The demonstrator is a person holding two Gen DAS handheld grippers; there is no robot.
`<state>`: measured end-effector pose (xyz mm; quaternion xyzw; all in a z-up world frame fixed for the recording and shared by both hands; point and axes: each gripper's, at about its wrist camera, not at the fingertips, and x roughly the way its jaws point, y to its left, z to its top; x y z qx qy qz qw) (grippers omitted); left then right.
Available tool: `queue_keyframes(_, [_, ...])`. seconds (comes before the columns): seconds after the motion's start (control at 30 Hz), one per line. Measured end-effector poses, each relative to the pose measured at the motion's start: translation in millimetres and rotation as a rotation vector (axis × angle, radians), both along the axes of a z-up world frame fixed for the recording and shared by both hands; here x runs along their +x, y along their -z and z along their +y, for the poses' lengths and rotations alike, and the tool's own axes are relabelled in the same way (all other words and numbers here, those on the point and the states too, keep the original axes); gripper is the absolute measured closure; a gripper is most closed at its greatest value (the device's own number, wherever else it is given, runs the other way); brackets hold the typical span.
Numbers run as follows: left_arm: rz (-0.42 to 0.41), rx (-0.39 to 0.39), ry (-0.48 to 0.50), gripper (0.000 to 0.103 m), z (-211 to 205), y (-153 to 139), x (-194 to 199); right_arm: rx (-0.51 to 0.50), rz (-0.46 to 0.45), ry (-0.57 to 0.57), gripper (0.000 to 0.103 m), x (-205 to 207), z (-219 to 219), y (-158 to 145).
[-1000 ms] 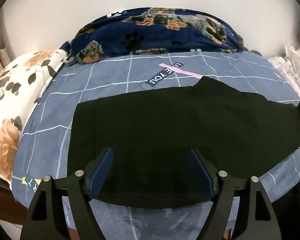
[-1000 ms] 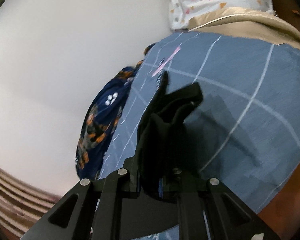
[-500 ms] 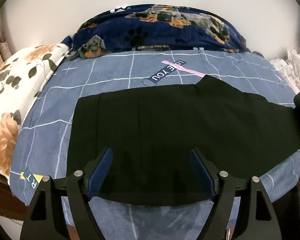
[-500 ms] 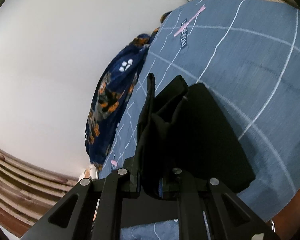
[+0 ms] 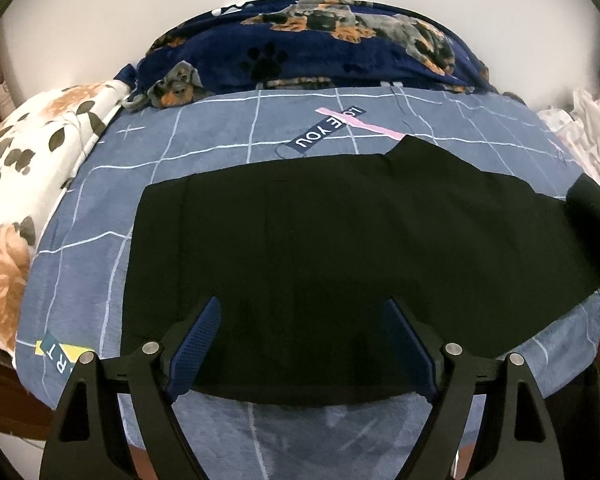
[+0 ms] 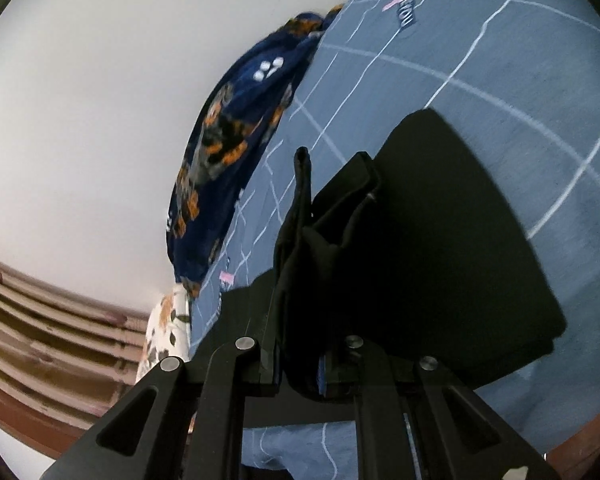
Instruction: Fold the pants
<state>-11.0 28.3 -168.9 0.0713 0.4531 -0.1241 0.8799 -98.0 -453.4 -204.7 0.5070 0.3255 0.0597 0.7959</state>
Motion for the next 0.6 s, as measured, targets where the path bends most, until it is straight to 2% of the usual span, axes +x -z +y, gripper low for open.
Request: queue_keyframes(0.6, [0.018,0.000,0.012,0.019,-3,2,0,-0.049,0.000,-0.102,0.092,26,50,-4])
